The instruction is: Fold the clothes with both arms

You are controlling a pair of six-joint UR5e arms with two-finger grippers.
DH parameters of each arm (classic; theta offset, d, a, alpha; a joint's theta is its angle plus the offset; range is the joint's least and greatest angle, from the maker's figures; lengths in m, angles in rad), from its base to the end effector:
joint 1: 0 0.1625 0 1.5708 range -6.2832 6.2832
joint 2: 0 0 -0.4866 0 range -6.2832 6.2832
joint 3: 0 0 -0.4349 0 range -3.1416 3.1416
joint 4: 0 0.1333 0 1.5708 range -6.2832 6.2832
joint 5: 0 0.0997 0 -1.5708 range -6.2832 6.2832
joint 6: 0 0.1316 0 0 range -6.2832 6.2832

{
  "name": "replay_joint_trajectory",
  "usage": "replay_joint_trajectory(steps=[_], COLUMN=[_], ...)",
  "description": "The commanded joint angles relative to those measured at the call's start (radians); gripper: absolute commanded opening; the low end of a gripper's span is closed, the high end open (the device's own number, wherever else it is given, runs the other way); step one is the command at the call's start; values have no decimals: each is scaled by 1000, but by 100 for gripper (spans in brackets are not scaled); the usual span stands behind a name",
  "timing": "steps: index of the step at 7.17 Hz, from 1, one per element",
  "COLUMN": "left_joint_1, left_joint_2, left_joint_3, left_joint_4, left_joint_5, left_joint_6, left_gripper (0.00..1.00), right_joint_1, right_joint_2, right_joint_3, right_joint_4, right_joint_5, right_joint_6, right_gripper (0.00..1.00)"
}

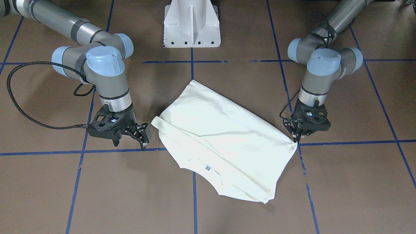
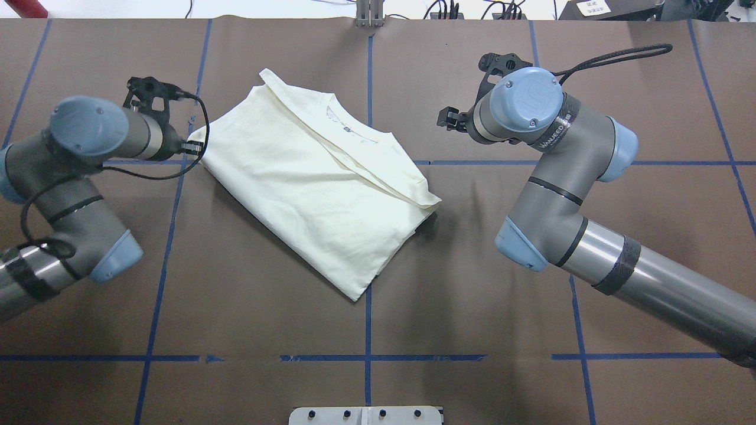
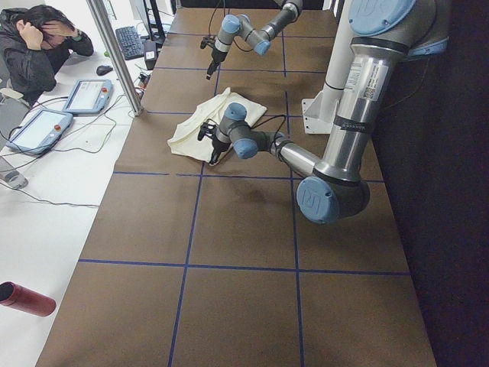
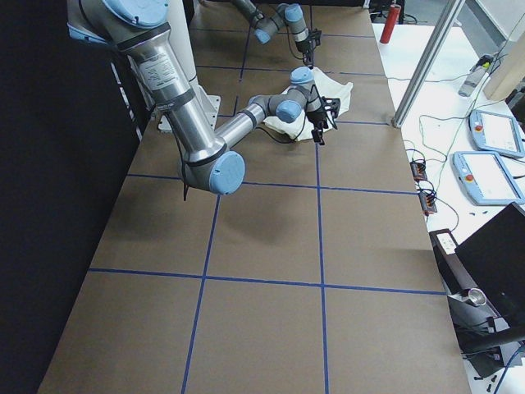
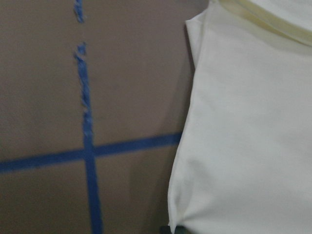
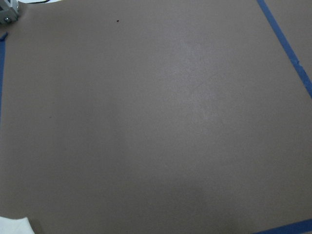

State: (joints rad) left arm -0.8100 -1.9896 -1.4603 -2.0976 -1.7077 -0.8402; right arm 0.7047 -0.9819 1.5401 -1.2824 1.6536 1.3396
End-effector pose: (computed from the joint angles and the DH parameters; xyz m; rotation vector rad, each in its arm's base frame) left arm 0.4514 -0.6415 0.4887 0.4881 0.6880 -0.0175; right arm -0.5328 -0.6137 0.3490 0.3146 -0.7962 0.4095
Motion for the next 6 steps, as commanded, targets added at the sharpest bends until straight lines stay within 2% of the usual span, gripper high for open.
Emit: replay_joint_trajectory(steps=[1,2,3,4,5,6], left_joint_1=[-72,-75,-90,-107,-109,-141], left_joint_2=[-316,-406,-405,-399,-335,-312], left_joint_3=[400,578,596,591,518,456], left_joint_4=[-56,-164,-204,-220,-264,-268], left_joint_5=[61,97,95,88,79,-23], left_joint_6=[30,30,32,33,46,73], left_gripper=[0,0,0,45,99,100], right_joint_1=[-1,-1,-4,-10,-14,-24], right_joint_2=[3,6,12,22,54,87], right_joint_3=[0,5,6,6,-3,-24], right_joint_4=[0,0,-2,-2,-5,-6], right_joint_5=[2,2,2,2,0,-3], right_joint_6=[0,0,1,4,30,100], right_gripper=[100,100,100,100,100,100])
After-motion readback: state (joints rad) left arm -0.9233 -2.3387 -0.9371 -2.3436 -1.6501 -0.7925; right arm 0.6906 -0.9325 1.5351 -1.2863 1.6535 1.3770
